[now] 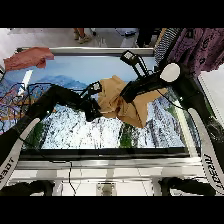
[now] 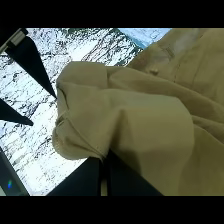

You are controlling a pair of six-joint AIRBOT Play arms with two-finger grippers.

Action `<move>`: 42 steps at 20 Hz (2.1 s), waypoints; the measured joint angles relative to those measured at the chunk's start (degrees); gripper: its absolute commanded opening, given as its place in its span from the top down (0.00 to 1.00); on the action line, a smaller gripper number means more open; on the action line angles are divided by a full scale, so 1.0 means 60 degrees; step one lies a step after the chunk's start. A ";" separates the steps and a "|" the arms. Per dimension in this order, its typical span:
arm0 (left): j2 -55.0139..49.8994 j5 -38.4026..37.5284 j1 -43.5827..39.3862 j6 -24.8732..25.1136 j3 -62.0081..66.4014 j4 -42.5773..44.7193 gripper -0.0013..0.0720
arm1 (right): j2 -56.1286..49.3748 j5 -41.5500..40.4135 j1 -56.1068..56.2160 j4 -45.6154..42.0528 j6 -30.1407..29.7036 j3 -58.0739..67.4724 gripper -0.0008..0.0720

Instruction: Fold the clothes and pants, and hang the long-sleeved shirts on hangers.

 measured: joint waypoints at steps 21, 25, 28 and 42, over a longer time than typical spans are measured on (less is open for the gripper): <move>0.1089 -0.6455 0.0113 0.0033 0.0000 0.0266 0.95 | 0.0127 0.0539 -0.1905 -0.1188 0.0098 -0.0076 0.33; 0.1217 -0.4870 0.0426 -0.0062 0.0000 0.0350 0.90 | 0.0146 0.1304 -0.2881 -0.0885 -0.0273 -0.0878 0.35; 0.1031 -0.2193 0.0506 0.0047 0.0000 0.0525 0.40 | 0.0146 0.1508 -0.3293 -0.0809 -0.0481 -0.1756 0.40; -0.0860 0.1370 -0.0710 0.0076 -0.0233 0.2623 0.18 | 0.0124 -0.0211 -0.1668 -0.1249 -0.3628 -0.4462 0.18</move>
